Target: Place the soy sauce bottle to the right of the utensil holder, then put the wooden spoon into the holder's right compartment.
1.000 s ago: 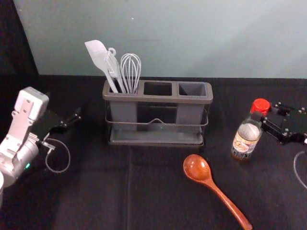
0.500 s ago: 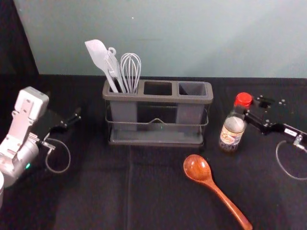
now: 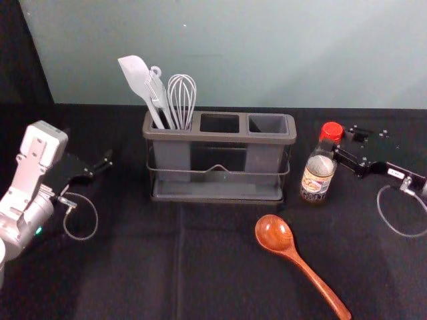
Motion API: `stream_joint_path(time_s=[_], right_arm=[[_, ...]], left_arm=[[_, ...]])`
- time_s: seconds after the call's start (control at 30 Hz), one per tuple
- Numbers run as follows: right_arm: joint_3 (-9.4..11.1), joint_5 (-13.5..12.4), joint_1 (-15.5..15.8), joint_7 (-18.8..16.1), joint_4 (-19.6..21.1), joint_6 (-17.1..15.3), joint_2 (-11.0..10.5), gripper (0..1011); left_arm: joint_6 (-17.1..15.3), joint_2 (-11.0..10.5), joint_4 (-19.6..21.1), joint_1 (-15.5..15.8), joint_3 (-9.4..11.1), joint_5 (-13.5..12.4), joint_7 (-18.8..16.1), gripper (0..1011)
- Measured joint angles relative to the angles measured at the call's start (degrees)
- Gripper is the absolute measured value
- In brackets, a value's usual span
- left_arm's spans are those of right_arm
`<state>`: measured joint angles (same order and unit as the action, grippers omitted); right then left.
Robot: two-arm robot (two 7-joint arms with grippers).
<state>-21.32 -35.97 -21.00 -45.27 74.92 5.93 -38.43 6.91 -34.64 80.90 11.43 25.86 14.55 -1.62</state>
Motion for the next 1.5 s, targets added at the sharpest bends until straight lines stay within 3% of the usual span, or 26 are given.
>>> stream_joint_path(time_s=[0.33,0.8,1.5], right_arm=[[-0.41,-0.79,-1.6,-0.34,-2.21,-0.5,1.42,382],[-1.87,0.21,-4.66,-1.05,-5.58,-0.55,3.21,382],[-2.1,0.12,-4.92,-1.01,-6.39,-0.92,3.62,382]], left_arm=[[0.0,0.0,0.0,0.0,0.0,0.0,0.0,1005],[0.0,0.0,0.0,0.0,0.0,0.0,0.0,1005],[0.0,0.0,0.0,0.0,0.0,0.0,0.0,1005]])
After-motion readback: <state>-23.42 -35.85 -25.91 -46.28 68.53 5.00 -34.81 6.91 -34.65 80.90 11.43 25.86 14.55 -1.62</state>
